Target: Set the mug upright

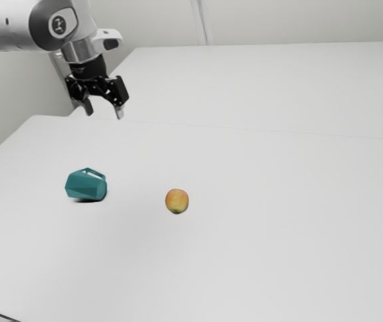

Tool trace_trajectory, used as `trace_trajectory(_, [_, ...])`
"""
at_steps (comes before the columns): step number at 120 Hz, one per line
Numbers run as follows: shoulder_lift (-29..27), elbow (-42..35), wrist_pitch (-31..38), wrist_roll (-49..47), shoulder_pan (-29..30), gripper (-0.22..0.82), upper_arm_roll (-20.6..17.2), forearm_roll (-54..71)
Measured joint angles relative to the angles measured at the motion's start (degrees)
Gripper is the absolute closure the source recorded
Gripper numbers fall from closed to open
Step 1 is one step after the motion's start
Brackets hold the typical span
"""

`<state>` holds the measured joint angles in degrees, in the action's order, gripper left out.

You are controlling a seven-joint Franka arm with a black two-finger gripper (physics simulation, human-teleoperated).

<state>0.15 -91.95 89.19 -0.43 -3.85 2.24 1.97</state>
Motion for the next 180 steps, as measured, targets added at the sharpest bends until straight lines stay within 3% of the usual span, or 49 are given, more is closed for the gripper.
trace_trajectory(37, [-0.7,-0.6,1.6,-0.1,-1.3,0.00,-0.6,-0.1])
trace_trajectory(68, [-2.7,-11.2,3.9,2.7,-1.2,0.00,-0.7,-8.4])
trace_trajectory(76, [-3.4,-14.3,4.8,6.1,1.9,0.00,-0.7,-11.6])
trace_trajectory(98, [-3.8,-20.2,8.1,18.8,17.1,0.00,-0.7,-18.9])
trace_trajectory(123, [-1.0,-22.7,11.6,33.0,21.9,0.00,-0.6,-25.2])
trace_trajectory(146, [5.7,-20.7,13.2,44.5,27.9,0.00,-0.4,-30.6])
trace_trajectory(180, [15.9,-11.4,11.7,54.2,36.2,0.00,-0.1,-33.2])
